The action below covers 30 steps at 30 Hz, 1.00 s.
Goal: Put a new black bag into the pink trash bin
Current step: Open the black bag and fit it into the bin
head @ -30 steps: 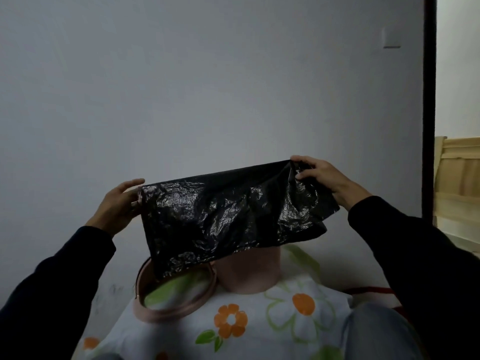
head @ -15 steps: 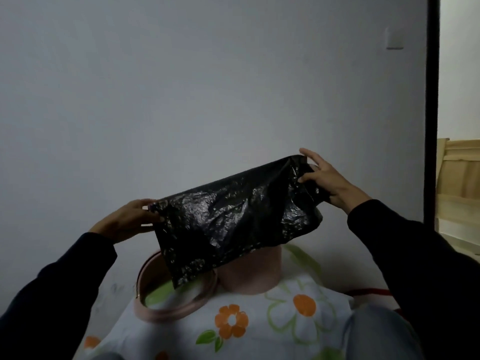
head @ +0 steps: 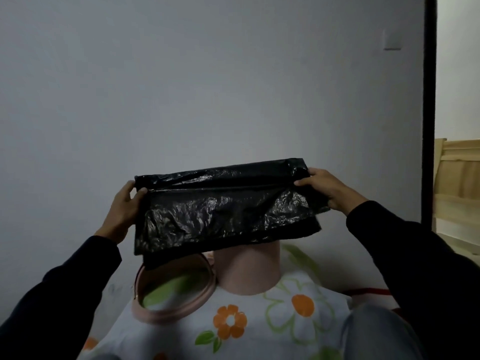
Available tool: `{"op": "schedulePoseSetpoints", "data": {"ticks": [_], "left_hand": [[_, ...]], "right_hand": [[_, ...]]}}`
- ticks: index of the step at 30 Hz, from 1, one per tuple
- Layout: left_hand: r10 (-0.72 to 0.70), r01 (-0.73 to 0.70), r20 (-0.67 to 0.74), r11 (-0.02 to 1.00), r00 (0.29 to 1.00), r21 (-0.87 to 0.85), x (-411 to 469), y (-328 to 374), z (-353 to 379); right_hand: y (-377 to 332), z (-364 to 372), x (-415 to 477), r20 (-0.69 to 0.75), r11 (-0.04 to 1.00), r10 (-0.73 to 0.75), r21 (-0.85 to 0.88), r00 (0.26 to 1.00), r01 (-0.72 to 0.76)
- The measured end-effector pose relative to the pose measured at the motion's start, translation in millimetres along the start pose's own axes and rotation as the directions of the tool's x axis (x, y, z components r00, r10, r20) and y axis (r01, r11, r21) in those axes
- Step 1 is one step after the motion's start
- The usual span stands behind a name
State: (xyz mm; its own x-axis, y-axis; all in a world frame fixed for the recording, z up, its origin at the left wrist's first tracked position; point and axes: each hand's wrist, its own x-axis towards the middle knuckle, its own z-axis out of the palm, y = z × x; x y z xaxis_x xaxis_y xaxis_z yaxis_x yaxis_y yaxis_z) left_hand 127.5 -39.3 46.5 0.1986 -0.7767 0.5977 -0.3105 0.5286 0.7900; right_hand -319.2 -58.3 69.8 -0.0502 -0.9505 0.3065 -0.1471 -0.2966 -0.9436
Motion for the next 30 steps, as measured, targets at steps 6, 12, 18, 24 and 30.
{"op": "schedulePoseSetpoints", "data": {"ticks": [6,12,18,24,30], "left_hand": [[-0.016,0.018,-0.084,1.000,0.996,0.025,-3,8,1],[-0.308,0.342,0.200,0.925,0.930,-0.164,-12,29,-2],[-0.328,0.403,0.292,0.880,0.898,-0.251,-1,16,-9],[-0.347,0.402,0.267,0.896,0.899,-0.190,-3,4,-11],[-0.348,0.389,0.259,0.912,0.901,-0.130,-9,-5,-18]], "right_hand": [[-4,7,5,0.021,0.999,-0.044,-0.009,0.999,0.044],[0,5,8,0.067,0.964,-0.040,0.264,0.997,0.021],[-5,6,2,0.023,0.957,0.149,0.247,0.989,-0.150],[-4,0,0,0.188,0.923,0.174,0.310,0.967,-0.227],[3,-4,4,0.283,0.937,0.092,0.299,0.955,-0.179]]}}
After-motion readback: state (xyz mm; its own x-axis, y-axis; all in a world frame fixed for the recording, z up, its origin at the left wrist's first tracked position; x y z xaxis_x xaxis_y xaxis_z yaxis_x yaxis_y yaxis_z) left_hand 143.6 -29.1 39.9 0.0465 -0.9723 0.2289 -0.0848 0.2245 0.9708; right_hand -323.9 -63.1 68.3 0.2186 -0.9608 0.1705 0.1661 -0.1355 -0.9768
